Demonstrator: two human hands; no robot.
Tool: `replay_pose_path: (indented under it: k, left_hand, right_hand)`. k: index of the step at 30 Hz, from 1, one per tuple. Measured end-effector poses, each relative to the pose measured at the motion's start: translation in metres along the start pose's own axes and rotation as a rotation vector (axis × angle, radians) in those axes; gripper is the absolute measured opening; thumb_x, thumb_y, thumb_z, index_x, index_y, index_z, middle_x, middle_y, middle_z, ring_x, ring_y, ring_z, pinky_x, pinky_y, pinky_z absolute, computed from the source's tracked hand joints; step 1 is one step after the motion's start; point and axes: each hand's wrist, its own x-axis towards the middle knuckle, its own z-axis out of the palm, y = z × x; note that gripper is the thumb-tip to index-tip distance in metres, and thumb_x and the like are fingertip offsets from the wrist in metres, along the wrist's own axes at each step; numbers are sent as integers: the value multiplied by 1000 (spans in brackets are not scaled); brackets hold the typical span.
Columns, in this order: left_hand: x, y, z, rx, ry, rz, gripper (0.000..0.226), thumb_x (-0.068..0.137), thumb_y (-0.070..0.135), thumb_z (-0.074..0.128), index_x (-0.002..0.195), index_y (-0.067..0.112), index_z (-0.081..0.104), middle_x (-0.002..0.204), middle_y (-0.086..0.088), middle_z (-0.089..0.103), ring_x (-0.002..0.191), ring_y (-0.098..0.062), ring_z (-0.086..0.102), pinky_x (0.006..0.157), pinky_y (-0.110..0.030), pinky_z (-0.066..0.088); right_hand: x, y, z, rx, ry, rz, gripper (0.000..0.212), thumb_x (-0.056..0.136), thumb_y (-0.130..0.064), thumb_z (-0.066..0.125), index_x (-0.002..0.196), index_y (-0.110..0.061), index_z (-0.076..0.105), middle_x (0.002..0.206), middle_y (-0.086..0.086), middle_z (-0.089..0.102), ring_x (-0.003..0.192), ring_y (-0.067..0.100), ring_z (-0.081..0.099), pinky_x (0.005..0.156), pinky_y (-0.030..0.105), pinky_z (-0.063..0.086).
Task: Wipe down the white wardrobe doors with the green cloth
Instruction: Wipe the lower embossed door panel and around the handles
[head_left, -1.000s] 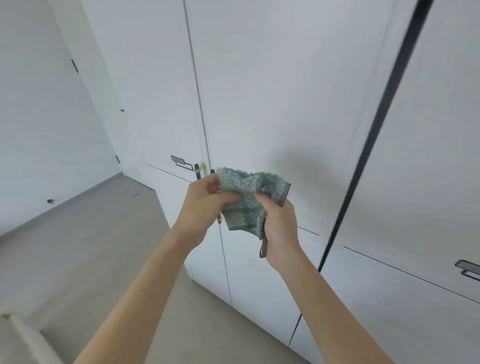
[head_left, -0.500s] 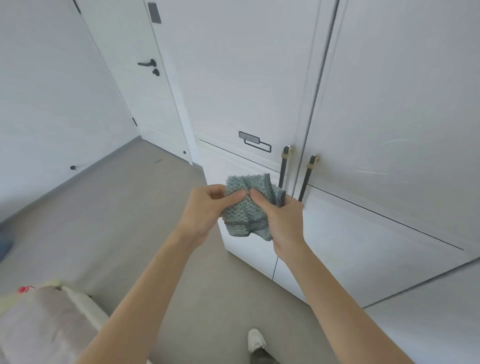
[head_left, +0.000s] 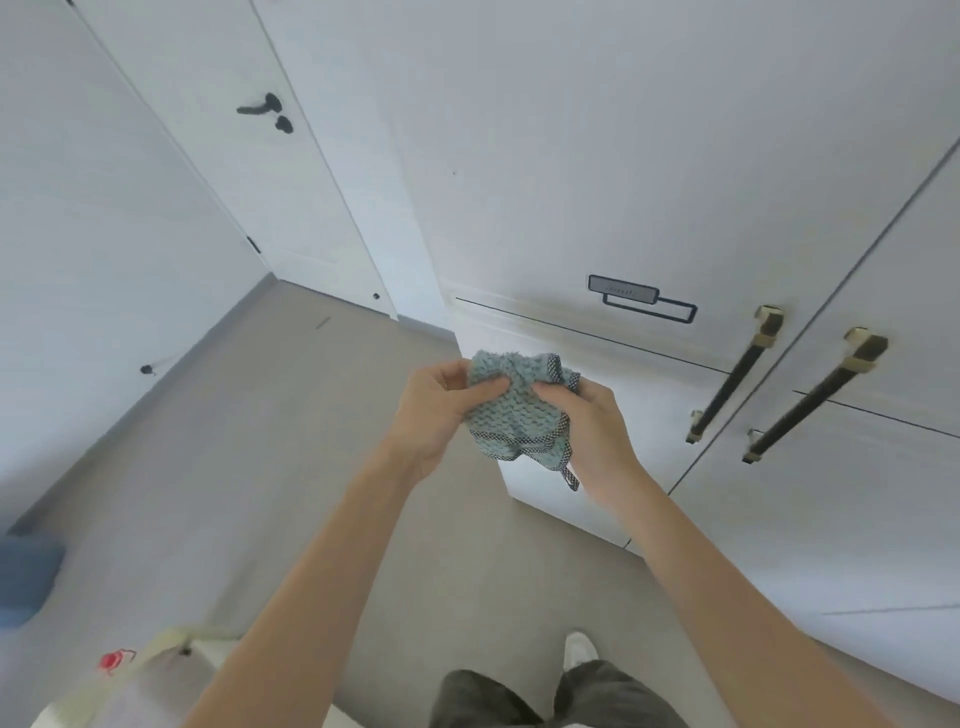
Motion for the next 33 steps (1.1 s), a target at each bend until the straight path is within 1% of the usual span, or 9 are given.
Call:
replay_pose_path:
  k: [6, 10, 14, 18, 22, 25, 28, 31, 33]
  left_hand:
    - [59, -9, -42, -41, -158, -41, 17, 97, 8, 70, 113, 2, 75, 109, -16, 79, 97, -25, 76, 86, -35, 63]
    - [104, -26, -68, 79, -281, 15, 13, 101, 13, 68, 104, 4, 76, 102, -16, 79, 92, -24, 75, 86, -45, 62]
    - [140, -43, -86, 198, -390, 72, 15, 96, 23, 76, 94, 9, 78, 94, -10, 79, 91, -24, 76, 86, -47, 61]
    - [152, -46, -95, 349, -629, 140, 18, 96, 32, 76, 90, 15, 79, 88, -2, 79, 89, -23, 76, 78, -40, 62]
    - [167, -53, -95, 482, -784, 235, 15, 92, 35, 80, 86, 21, 80, 82, 0, 76, 77, -28, 74, 69, -41, 59]
    - [180, -68, -88, 535, -716, 322, 16, 86, 39, 85, 90, 24, 81, 80, 8, 76, 71, -16, 73, 66, -30, 59]
    - [191, -84, -91, 523, -535, 438, 12, 89, 38, 82, 93, 26, 80, 81, 16, 76, 69, -6, 70, 68, -27, 58]
    - [206, -102, -95, 407, -409, 596, 8, 97, 31, 75, 94, 24, 76, 80, 12, 74, 77, -13, 72, 74, -28, 57]
    - [213, -106, -98, 360, -339, 779, 8, 96, 23, 72, 95, 15, 71, 81, 7, 68, 78, -18, 66, 75, -28, 52]
  right_hand:
    - [34, 25, 41, -82, 195, -66, 18, 90, -21, 77, 101, -6, 76, 98, 12, 79, 93, 31, 76, 82, 47, 62]
    - [54, 57, 71, -65, 427, -62, 27, 95, -32, 72, 97, -5, 73, 89, 11, 76, 77, 33, 70, 58, 45, 52]
    - [66, 97, 110, 255, 665, -155, 22, 90, -23, 74, 102, -4, 75, 103, 18, 76, 95, 37, 72, 71, 50, 59]
    - [67, 130, 145, 717, 572, -181, 52, 85, -24, 78, 130, -2, 64, 132, 22, 66, 123, 38, 64, 103, 54, 52]
    - [78, 153, 155, 963, 451, -228, 69, 66, -33, 94, 126, -6, 71, 137, 22, 63, 121, 35, 66, 96, 52, 56]
    - [89, 168, 152, 1020, 445, -226, 50, 94, -34, 69, 135, -5, 64, 143, 20, 58, 130, 34, 59, 107, 52, 49]
    - [102, 173, 145, 1000, 677, -244, 49, 101, -35, 54, 140, -6, 59, 139, 19, 63, 129, 35, 61, 111, 53, 44]
    - [123, 172, 135, 950, 987, -383, 34, 99, -35, 62, 129, -18, 63, 120, 4, 75, 104, 20, 74, 84, 39, 60]
    - [148, 169, 133, 820, 1161, -443, 15, 97, -43, 65, 109, -35, 70, 104, -11, 77, 83, 8, 69, 71, 28, 53]
